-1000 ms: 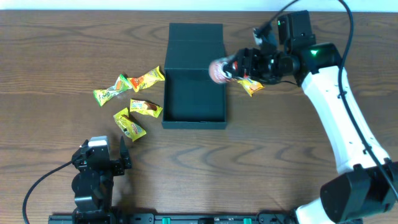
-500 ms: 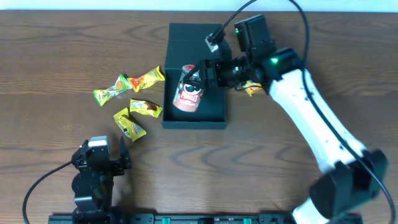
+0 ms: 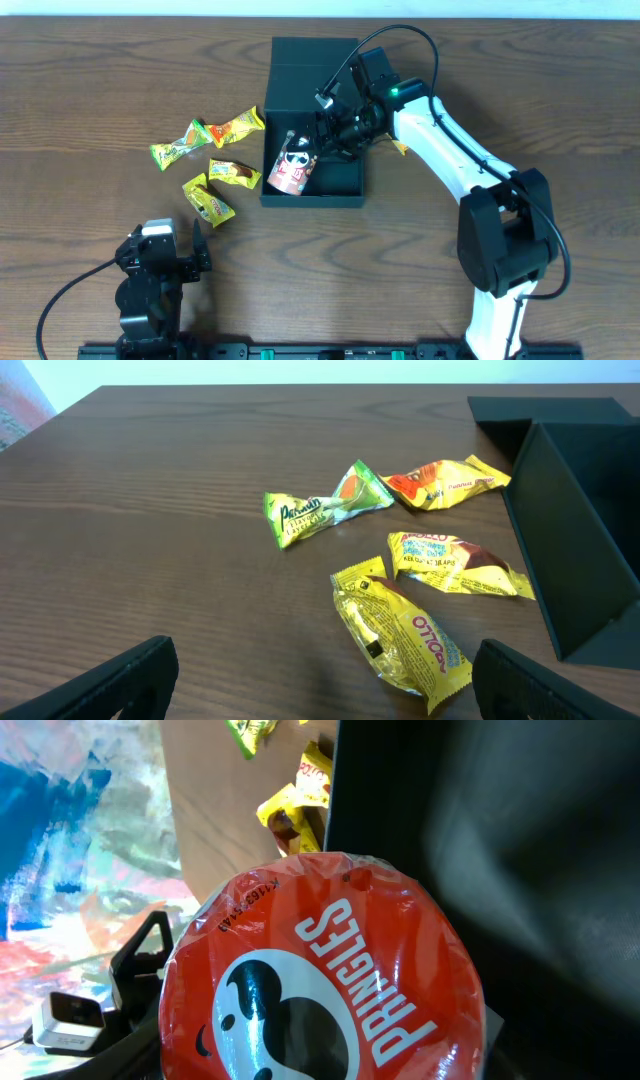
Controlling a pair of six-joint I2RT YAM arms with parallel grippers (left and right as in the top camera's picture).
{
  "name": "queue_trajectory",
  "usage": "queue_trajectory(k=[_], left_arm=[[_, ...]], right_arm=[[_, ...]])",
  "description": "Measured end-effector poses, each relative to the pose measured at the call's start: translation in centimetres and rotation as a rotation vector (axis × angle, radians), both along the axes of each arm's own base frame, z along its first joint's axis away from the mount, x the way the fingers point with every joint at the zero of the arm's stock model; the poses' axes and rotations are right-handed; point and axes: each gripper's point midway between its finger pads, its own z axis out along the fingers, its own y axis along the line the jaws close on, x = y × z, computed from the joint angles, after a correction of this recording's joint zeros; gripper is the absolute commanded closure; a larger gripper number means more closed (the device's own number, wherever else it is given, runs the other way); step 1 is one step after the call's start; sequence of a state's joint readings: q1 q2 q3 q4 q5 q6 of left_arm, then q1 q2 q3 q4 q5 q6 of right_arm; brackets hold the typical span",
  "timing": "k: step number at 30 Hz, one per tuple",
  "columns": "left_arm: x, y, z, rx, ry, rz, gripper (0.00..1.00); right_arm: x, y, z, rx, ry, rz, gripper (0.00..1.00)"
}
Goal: Pack container
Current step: 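Lower the Pringles can into the box with the right gripper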
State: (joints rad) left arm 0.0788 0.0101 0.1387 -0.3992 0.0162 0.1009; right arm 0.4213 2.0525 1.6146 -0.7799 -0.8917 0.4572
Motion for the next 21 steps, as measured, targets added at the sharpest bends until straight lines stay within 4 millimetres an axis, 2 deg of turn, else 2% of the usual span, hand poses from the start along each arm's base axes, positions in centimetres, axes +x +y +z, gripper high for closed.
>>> queue_trajectory(k=[7, 12, 21], left_arm=[[0.0, 0.0, 0.0, 0.0, 0.0, 0.0, 0.05], [0.0, 0.0, 0.0, 0.0, 0.0, 0.0, 0.05], [0.0, 0.0, 0.0, 0.0, 0.0, 0.0, 0.05]], right_arm=[[0.5, -0.6, -1.1, -0.083, 0.026, -0.069, 0.29], [0.6, -0.8, -2.0, -0.163, 0.074, -0.146, 0.34], [0.5, -1.6, -3.6, -0.307, 0.182, -0.317, 0.38]])
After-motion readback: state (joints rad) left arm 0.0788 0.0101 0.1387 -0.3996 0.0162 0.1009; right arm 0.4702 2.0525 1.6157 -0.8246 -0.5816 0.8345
